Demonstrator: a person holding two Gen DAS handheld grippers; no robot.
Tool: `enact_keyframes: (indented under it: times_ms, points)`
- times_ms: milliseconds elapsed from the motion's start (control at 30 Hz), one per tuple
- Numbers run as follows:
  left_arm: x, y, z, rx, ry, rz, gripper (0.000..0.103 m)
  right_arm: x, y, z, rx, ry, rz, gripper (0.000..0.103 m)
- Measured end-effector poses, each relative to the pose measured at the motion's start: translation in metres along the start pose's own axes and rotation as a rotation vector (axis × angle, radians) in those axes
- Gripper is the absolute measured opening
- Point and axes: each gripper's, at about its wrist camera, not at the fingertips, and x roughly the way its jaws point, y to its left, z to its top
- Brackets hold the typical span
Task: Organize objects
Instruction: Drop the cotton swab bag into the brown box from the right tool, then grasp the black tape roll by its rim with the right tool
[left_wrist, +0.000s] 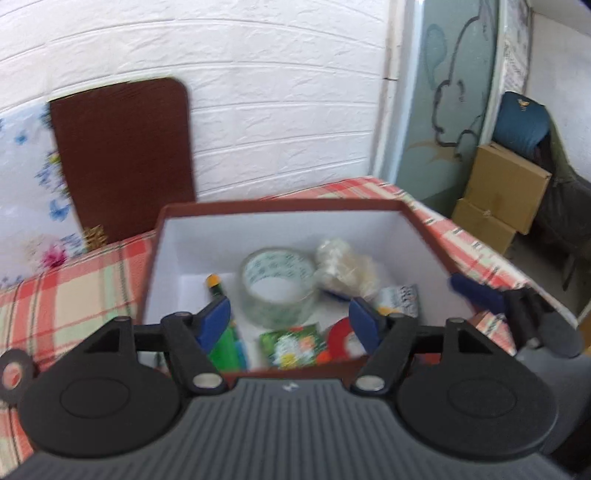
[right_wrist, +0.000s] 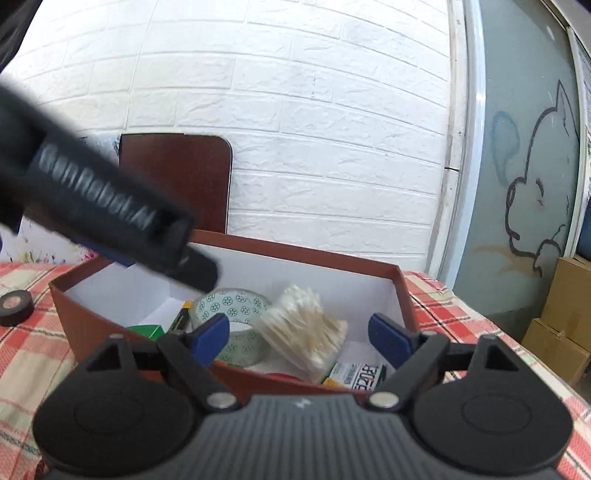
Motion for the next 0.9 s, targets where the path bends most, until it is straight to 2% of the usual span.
enact_keyframes:
  times_ms: [133,267,367,500,533,633,667,700,733,800,900]
  points:
    - [-0.023,0.029,-0.024,-0.039,-0.005,0.058,0.073,-0.015,0.004,-0.003,0.038,-0.023,0.045,0.086]
    - [-0.047,0.076,-0.06,-0.083,0.009,0.177,0.076,-0.035,0.023,-0.007,0.029,-0.04,0.162,0.086]
    - [-0.054,0.125,-0.096,-0.129,0.066,0.355,0.076,-0.046,0.062,-0.01,-0.033,0.005,0.294,0.085]
    - [-0.069,0.194,-0.149,-0.222,0.13,0.61,0.076,-0.043,0.115,-0.027,-0.092,0.167,0.484,0.082]
    - [-0.074,0.209,-0.16,-0.256,0.141,0.658,0.08,-0.04,0.131,-0.032,-0.102,0.216,0.529,0.082]
    - [-0.106,0.248,-0.195,-0.38,0.053,0.719,0.097,-0.025,0.169,-0.043,-0.15,0.298,0.599,0.082]
    - [-0.117,0.258,-0.204,-0.461,0.007,0.685,0.096,-0.017,0.181,-0.045,-0.167,0.319,0.603,0.082]
    - [-0.123,0.263,-0.206,-0.498,-0.03,0.662,0.096,-0.005,0.193,-0.046,-0.176,0.347,0.599,0.081]
    - [-0.124,0.262,-0.204,-0.507,-0.037,0.662,0.096,0.008,0.203,-0.044,-0.171,0.367,0.591,0.086]
    - [-0.114,0.253,-0.199,-0.446,-0.008,0.695,0.097,0.031,0.223,-0.034,-0.167,0.362,0.584,0.087]
    - [-0.109,0.249,-0.197,-0.405,-0.012,0.661,0.097,0.068,0.258,-0.02,-0.171,0.352,0.573,0.087]
